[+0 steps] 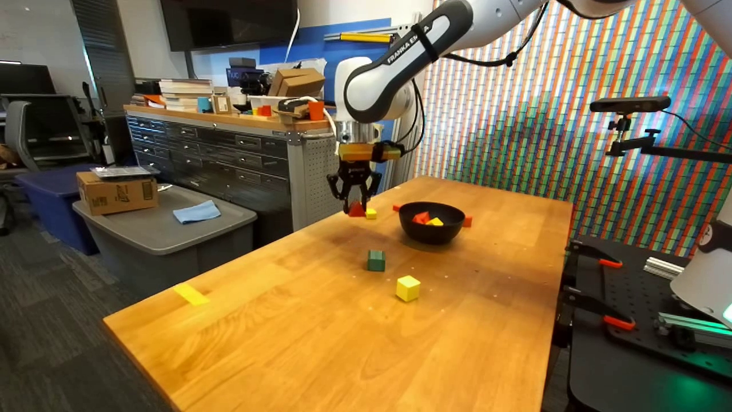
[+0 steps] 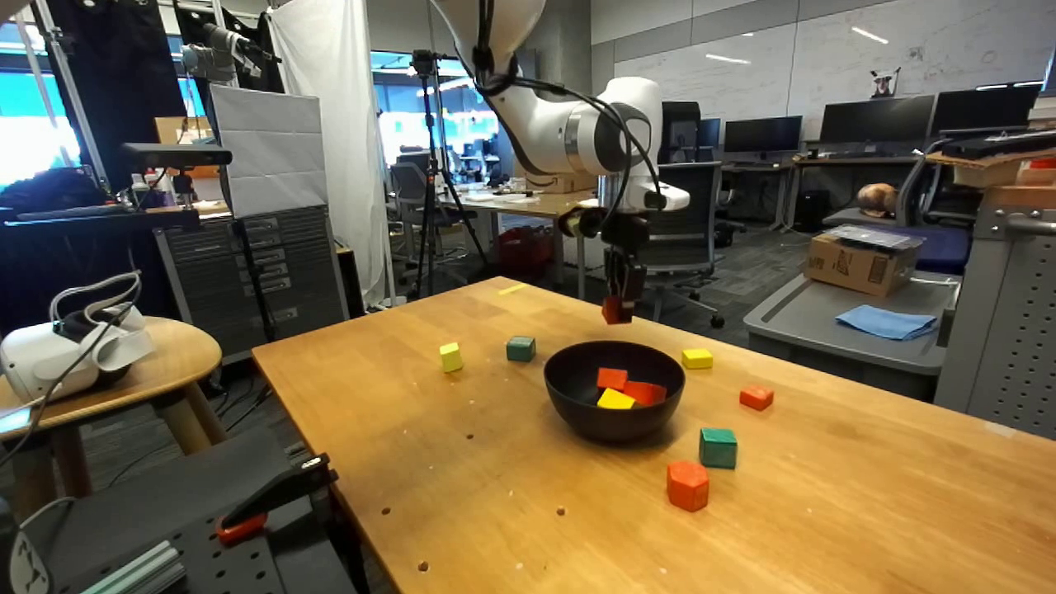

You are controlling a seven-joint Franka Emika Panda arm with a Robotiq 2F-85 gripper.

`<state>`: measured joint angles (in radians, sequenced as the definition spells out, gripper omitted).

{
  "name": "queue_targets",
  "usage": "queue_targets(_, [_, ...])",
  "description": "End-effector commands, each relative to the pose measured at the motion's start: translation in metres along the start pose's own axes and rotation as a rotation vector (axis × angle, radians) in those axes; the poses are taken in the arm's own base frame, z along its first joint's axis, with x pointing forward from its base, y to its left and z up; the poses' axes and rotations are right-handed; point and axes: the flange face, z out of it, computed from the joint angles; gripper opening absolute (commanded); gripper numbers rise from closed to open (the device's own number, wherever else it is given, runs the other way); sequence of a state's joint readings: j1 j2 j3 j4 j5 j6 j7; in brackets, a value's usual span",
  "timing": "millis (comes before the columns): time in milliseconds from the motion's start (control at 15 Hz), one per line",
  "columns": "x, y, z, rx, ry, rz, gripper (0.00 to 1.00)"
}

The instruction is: Pick up all the toy blocks from the table and put them in the bowl

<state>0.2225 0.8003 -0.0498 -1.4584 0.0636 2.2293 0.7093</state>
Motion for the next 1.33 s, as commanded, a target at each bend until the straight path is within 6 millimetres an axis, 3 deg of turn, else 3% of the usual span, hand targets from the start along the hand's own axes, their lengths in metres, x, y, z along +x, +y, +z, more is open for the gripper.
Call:
queue_targets(0, [-0.028, 0.033, -0.065, 0.012, 0.037, 0.002, 0.23])
queue_targets(133, [-0.039, 0.055, -0.088, -0.048, 0.064, -0.003, 0.23])
queue_targets(333, [-0.057, 0.104, -0.096, -0.151, 0.055, 0.019, 0.23])
queue_targets(533, [-0.07, 0.14, -0.081, -0.181, 0.012, 0.026, 0.23])
queue_targets(867, [-0.08, 0.168, -0.042, -0.217, -0.06, 0.024, 0.23])
queue_targets(933, [-0.081, 0.17, -0.037, -0.22, -0.059, 0.023, 0.67])
queue_targets(1200, [-0.092, 0.168, -0.046, -0.177, -0.003, -0.011, 0.96])
queue_targets(1267, [-0.096, 0.167, -0.052, -0.17, 0.02, -0.025, 0.99])
